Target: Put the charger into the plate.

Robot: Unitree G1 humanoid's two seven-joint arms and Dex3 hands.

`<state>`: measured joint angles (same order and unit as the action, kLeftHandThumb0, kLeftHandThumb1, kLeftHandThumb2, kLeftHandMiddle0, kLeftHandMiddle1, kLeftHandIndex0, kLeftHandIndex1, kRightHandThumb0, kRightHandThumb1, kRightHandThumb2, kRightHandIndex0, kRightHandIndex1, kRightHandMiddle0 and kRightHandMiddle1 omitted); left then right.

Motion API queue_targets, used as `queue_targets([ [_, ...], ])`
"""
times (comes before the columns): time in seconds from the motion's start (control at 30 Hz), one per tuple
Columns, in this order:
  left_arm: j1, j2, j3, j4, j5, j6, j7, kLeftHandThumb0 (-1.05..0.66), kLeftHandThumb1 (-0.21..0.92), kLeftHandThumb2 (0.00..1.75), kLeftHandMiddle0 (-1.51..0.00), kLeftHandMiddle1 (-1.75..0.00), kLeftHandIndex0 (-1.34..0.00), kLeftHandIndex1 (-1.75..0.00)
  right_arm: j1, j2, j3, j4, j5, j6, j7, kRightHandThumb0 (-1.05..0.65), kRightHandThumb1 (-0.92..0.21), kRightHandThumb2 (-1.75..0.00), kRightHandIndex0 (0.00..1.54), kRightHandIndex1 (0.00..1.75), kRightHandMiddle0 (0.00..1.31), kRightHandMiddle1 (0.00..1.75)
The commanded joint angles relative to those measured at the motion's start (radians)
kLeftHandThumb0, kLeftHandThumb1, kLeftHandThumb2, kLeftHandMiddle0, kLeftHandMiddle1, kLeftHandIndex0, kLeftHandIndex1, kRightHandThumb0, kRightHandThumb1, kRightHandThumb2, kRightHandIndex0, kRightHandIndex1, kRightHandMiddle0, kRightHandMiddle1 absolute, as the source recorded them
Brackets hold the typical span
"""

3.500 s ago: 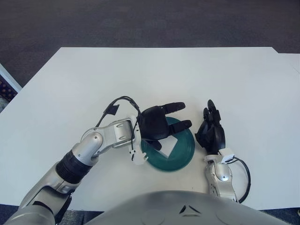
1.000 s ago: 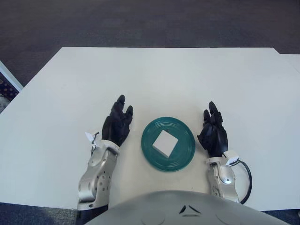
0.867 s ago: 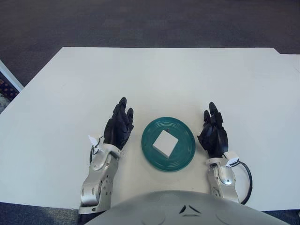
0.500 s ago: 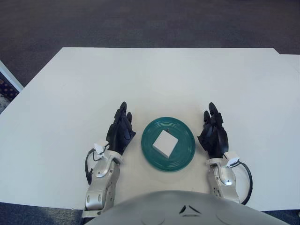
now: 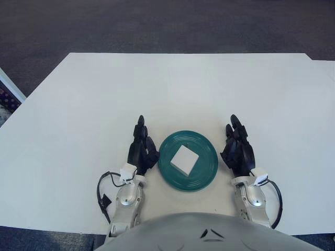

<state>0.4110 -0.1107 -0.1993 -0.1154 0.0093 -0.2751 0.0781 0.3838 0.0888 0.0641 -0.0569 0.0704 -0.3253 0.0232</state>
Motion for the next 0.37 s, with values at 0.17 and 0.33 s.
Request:
queue_targets([
  [0.17,-0.013,-0.041,-0.049,0.078,0.032,-0.155,0.034,-1.05,0.92,0.93,0.0,0.0,-0.1,-0.64,0.039,-0.015,-0.006,0.002,0.025,0.062,0.025,-0.96,-0.92,-0.95,0.0,0.0,0.0,0.18],
  [0.33,-0.032,-0.027,-0.064,0.121,0.032,-0.229,0.019,-1.05,0.92,0.89,-0.01,0.0,-0.17,-1.31,0.039,-0.02,-0.011,-0.008,0.032,0.079,0.036,-0.96,-0.92,-0.95,0.0,0.0,0.0,0.17],
])
